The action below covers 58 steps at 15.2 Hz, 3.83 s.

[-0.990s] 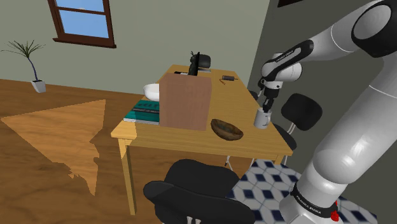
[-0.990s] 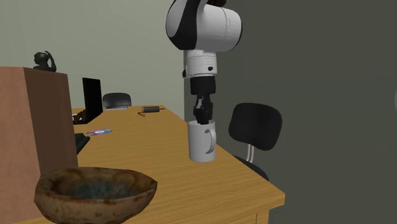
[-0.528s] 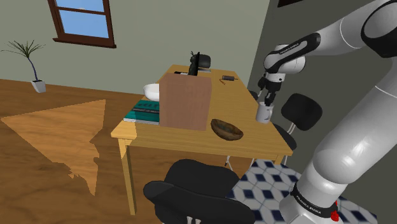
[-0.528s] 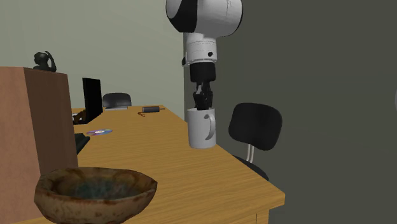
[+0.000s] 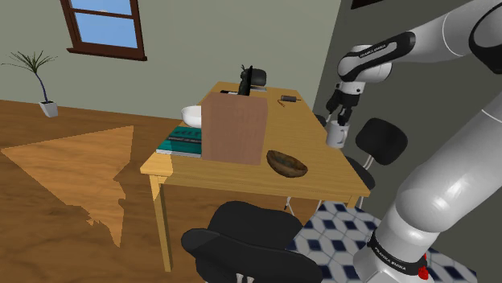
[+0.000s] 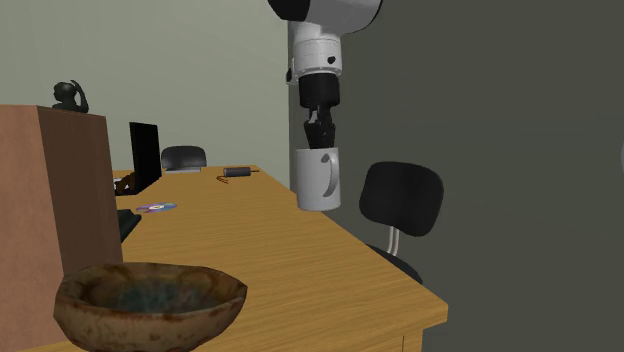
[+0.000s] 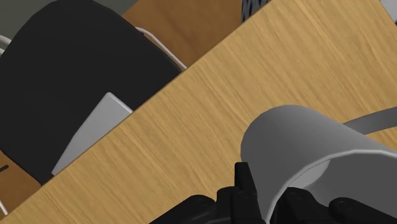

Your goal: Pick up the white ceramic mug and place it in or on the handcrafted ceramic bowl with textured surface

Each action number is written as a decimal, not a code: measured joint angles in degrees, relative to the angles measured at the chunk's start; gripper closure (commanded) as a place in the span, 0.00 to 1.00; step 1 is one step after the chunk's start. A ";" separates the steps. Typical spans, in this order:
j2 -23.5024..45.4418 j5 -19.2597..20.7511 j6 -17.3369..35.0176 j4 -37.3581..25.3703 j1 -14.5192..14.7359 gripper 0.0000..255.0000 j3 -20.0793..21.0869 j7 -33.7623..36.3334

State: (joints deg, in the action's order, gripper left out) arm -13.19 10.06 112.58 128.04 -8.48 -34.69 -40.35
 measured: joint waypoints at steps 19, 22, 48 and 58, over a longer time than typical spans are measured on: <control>-6.82 0.59 -12.17 -5.20 1.64 1.00 6.32 6.78; -9.33 0.12 -13.39 -3.52 2.78 1.00 9.75 11.31; -11.75 -6.57 -6.12 7.59 10.04 1.00 24.59 31.63; -10.48 -6.54 -1.40 11.03 10.03 1.00 24.31 31.54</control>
State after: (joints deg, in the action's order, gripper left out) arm -23.67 3.53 111.18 139.07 1.55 -10.39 -8.81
